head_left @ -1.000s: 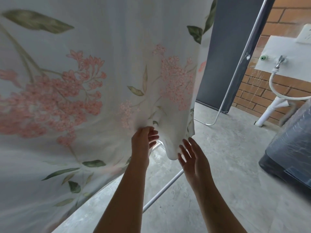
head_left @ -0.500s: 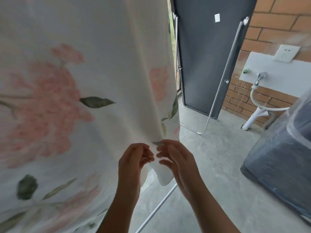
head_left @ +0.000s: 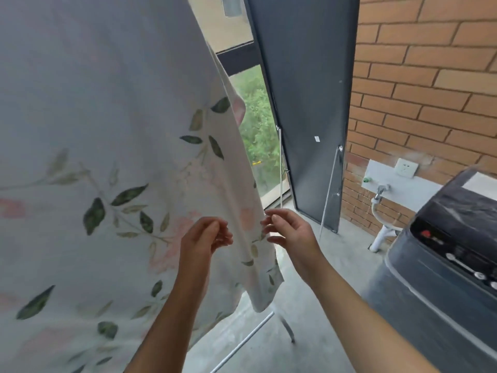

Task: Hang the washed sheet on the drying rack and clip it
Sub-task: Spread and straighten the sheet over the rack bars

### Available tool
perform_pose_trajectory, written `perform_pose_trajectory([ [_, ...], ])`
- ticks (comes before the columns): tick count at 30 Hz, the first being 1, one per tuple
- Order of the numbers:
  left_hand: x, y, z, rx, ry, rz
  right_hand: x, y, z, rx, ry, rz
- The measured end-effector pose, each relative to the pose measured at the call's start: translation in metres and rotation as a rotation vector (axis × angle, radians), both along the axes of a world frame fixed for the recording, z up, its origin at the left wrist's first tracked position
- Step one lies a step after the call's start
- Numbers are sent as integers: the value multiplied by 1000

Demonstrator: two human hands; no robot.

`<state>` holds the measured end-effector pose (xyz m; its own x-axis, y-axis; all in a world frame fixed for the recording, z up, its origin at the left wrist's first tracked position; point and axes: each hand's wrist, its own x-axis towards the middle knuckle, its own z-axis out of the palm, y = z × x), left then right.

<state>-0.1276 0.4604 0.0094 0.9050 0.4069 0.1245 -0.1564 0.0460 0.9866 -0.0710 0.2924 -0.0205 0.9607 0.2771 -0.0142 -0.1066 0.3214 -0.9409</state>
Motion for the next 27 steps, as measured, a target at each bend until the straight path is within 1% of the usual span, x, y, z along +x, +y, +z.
perform_pose_trajectory([
  [4, 11, 5, 62, 132, -89, -28, 7, 11, 33, 19, -13, 10],
  [9, 37, 13, 110, 310, -157, -64, 34, 19, 59, 94, 0, -5],
  [12, 61, 14, 133, 423, -171, -62, 72, 21, 73, 118, 11, 33],
  [15, 94, 15, 153, 585, -171, -1, 131, 26, 83, 183, 137, 118],
  [16, 98, 17, 157, 664, -154, 25, 146, 30, 85, 203, 196, 134],
  [18, 118, 17, 166, 887, -141, 140, 191, 42, 92, 187, 258, 170],
  [21, 146, 10, 190, 1307, -256, 384, 248, 66, 105, 74, 279, 218],
  [23, 164, 10, 212, 1557, -313, 512, 275, 79, 116, 18, 287, 299],
  [25, 178, 12, 234, 1760, -272, 606, 294, 87, 123, -38, 286, 409],
  [27, 188, 12, 255, 1878, -204, 670, 306, 88, 126, -117, 259, 460],
])
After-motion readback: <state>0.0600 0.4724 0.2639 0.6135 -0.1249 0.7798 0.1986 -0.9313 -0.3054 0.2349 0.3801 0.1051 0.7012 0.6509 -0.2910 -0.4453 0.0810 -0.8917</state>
